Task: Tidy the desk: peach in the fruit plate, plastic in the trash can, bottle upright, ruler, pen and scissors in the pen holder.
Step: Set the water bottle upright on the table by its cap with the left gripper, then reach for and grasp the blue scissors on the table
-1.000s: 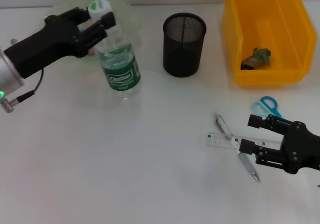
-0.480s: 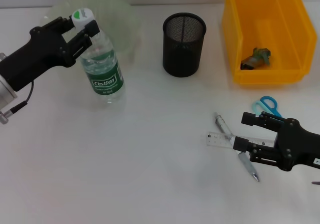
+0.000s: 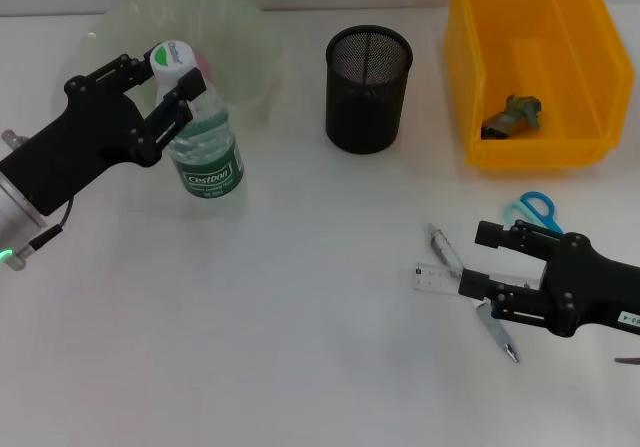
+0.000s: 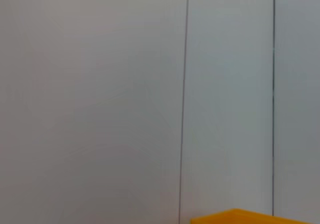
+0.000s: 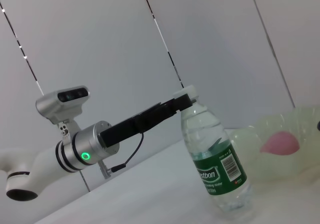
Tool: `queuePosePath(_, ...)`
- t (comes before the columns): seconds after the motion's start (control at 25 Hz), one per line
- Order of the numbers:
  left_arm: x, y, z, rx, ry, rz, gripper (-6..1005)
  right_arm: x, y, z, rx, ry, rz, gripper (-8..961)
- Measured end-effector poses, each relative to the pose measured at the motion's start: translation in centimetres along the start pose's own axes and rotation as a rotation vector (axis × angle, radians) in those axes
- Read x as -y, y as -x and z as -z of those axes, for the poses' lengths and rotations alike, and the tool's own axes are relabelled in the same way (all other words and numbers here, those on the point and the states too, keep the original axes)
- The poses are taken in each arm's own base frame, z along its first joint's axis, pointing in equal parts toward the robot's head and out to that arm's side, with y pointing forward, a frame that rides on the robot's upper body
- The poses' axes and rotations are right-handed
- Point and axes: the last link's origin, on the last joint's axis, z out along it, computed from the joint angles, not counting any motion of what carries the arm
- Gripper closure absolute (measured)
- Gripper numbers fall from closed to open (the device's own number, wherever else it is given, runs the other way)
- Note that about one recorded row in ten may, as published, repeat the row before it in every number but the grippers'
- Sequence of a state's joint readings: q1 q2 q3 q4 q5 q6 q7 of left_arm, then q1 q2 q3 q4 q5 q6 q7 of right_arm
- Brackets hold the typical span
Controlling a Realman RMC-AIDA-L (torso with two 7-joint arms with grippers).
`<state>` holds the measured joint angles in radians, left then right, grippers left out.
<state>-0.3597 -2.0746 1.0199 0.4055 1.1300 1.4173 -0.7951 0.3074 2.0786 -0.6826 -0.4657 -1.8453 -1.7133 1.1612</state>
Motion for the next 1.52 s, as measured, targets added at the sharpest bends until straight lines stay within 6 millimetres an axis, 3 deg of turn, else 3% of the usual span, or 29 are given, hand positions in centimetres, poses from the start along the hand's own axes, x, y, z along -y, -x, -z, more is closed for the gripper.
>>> queuePosePath(0.32,-0.6,0.4,0.2,-0.011,0.009,-0.008,487,0.1,0.2,-0.2,0.001,0.005,0.005,169)
queuePosePath(0.64,-0.6,0.1,0.4,-0.031,0.009,-0.008,296,0.1,0.3,-0.3,0.004,0.008,0.008,168)
queuePosePath(0.8,-0.7,-1.2,1.8,-0.138,-0.001,0.027,201,0.2,0.4,-0.2,0.01,0.003,0.005,168)
queuePosePath(0.96,-0.2,-2.5,3.7,-0.174,0.034,0.098,191,0.4,1.4,0.5,0.047,-0.004,-0.01,169)
queuePosePath(1.2,-1.5,-2.9,5.4,0.031,0.343,0.166,198,0.9,6.4,3.5,0.002,0.049,-0.003,168)
queuePosePath(1.36,-2.8,-1.6,5.6,0.165,0.453,0.154,204,0.4,11.9,5.1,-0.131,0.042,0.048,169)
queuePosePath(1.4,-3.0,-1.4,5.5,0.185,0.466,0.154,204,-0.6,14.9,5.3,-0.218,0.03,0.084,169)
queuePosePath(1.44,-3.3,-1.0,5.3,0.206,0.479,0.156,204,-0.6,14.9,5.3,-0.218,0.03,0.084,169)
queuePosePath(1.52,-3.5,-0.8,5.1,0.217,0.482,0.154,204,-1.2,17.5,5.1,-0.33,-0.036,0.094,169)
